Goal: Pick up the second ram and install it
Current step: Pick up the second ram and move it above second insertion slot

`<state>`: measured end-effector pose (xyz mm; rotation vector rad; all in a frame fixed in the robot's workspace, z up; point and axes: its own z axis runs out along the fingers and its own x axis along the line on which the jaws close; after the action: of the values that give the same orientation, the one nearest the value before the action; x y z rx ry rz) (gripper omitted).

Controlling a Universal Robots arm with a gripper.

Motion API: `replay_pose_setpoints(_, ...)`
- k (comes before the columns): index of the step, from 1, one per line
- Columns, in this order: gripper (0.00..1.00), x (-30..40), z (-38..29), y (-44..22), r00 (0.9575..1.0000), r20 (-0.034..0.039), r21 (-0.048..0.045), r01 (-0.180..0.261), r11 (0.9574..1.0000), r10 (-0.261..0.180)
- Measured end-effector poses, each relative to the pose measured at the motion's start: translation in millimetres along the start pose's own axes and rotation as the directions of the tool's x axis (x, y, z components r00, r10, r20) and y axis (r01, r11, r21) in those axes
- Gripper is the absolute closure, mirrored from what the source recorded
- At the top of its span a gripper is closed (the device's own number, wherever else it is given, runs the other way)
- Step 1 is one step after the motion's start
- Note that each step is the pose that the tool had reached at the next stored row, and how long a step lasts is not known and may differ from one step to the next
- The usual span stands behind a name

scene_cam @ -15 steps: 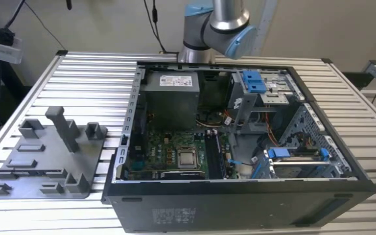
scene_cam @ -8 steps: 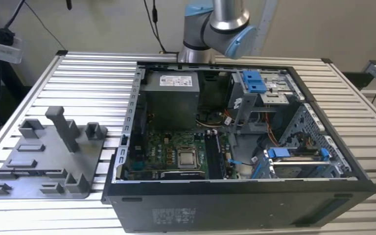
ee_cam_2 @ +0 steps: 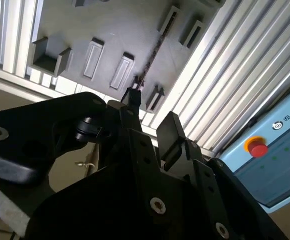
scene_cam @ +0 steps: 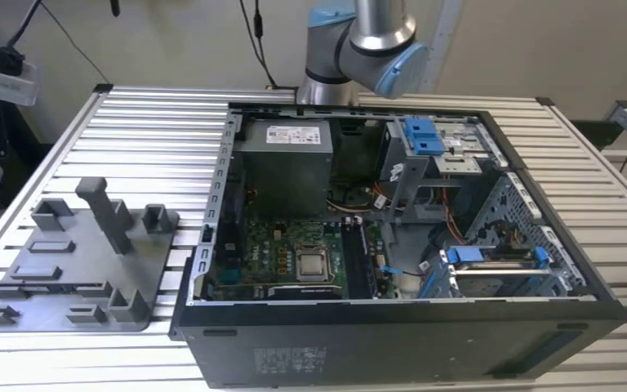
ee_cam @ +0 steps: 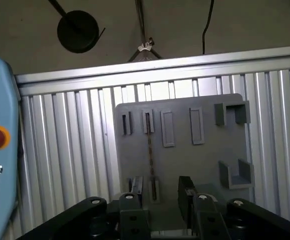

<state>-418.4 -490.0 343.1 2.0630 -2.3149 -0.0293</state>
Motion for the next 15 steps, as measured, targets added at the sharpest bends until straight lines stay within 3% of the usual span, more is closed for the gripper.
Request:
replay_pose_setpoints(4, 0.58, -0.4, 2.4, 0.2, 1.0, 0.0004, 0.0054, 0.0, 1.0, 0.0)
replay_pose_setpoints(10, 0.58, -0.3, 8.9, 1.0, 1.0, 0.0044, 0.0359, -0.002, 0.9994, 0.001)
replay_pose_setpoints(15, 0.58, -0.4, 12.1, 0.9, 1.0, 0.004, 0.0359, -0.003, 0.9993, 0.003)
